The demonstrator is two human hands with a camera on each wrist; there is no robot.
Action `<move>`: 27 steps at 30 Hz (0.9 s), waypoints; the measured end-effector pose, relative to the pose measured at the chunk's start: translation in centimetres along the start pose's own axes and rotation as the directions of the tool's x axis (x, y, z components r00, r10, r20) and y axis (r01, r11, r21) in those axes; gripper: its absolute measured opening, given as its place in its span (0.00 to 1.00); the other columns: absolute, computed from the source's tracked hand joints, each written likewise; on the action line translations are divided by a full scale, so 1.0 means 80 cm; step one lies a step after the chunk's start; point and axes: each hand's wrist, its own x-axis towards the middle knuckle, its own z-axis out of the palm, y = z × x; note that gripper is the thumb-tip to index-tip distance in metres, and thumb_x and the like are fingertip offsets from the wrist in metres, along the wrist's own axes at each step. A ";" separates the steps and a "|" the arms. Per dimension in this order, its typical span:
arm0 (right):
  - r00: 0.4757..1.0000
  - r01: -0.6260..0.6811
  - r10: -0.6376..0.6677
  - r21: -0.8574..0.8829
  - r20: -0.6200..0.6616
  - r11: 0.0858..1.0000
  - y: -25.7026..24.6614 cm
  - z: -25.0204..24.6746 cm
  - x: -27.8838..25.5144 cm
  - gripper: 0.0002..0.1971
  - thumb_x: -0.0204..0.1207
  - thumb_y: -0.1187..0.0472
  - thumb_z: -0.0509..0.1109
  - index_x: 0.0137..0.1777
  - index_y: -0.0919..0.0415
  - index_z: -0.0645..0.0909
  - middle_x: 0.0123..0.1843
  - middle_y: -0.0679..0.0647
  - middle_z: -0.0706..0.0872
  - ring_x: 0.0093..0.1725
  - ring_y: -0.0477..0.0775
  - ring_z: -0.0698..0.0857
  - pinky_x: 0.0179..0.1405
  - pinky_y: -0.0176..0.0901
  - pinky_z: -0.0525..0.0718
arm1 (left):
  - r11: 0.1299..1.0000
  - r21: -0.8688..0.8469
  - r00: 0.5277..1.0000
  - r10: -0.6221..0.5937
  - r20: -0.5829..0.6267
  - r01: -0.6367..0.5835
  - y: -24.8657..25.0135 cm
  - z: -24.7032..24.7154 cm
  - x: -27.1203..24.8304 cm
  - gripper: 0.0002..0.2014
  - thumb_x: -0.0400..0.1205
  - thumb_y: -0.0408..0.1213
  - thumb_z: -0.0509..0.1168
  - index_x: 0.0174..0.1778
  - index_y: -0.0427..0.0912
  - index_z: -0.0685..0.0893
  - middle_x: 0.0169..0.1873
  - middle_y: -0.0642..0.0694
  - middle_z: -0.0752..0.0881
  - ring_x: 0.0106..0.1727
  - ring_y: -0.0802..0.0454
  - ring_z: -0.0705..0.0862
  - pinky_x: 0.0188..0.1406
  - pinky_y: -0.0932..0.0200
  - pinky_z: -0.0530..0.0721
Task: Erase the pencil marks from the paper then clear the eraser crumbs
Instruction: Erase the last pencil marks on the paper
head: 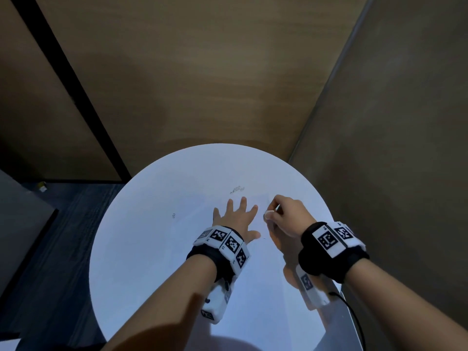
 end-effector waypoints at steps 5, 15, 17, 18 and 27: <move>0.999 0.041 -0.043 0.037 0.032 0.998 -0.010 -0.001 -0.004 0.05 0.79 0.58 0.66 0.46 0.59 0.77 0.39 0.49 0.82 0.41 0.49 0.80 0.40 0.38 0.77 | 1.000 0.020 0.999 0.015 0.033 -0.015 -0.004 0.007 0.001 0.52 0.75 0.64 0.65 0.83 0.52 0.36 0.82 0.47 0.33 0.83 0.38 0.36 0.76 0.29 0.43; 0.971 0.147 -0.118 -0.131 0.207 0.980 -0.009 0.002 -0.029 0.11 0.78 0.60 0.67 0.34 0.54 0.72 0.37 0.46 0.80 0.38 0.45 0.78 0.31 0.28 0.69 | 0.999 0.035 1.000 -0.013 0.027 0.012 0.000 0.011 0.002 0.59 0.70 0.66 0.70 0.82 0.52 0.33 0.82 0.48 0.31 0.82 0.38 0.34 0.75 0.27 0.42; 0.989 0.126 -0.117 -0.095 0.092 0.987 -0.009 0.010 -0.029 0.06 0.79 0.60 0.64 0.41 0.58 0.75 0.46 0.54 0.86 0.45 0.53 0.81 0.41 0.38 0.76 | 0.999 0.037 0.999 -0.009 0.034 0.008 0.000 0.011 0.001 0.60 0.69 0.66 0.70 0.82 0.52 0.32 0.81 0.48 0.30 0.82 0.37 0.34 0.75 0.28 0.41; 0.988 0.131 -0.123 -0.097 0.090 0.987 -0.007 0.013 -0.033 0.06 0.80 0.60 0.63 0.40 0.57 0.74 0.46 0.55 0.86 0.46 0.54 0.82 0.42 0.40 0.77 | 0.999 0.041 0.999 -0.008 0.037 0.006 0.000 0.010 0.001 0.61 0.69 0.66 0.70 0.82 0.51 0.32 0.81 0.48 0.30 0.82 0.37 0.34 0.75 0.28 0.41; 0.985 0.144 -0.135 -0.080 0.111 0.986 -0.003 0.019 -0.050 0.07 0.79 0.60 0.63 0.39 0.55 0.73 0.45 0.53 0.86 0.45 0.53 0.82 0.41 0.40 0.77 | 0.998 0.070 0.999 -0.002 0.043 -0.001 0.001 0.010 0.002 0.63 0.68 0.66 0.71 0.81 0.50 0.31 0.81 0.46 0.30 0.82 0.36 0.34 0.75 0.27 0.42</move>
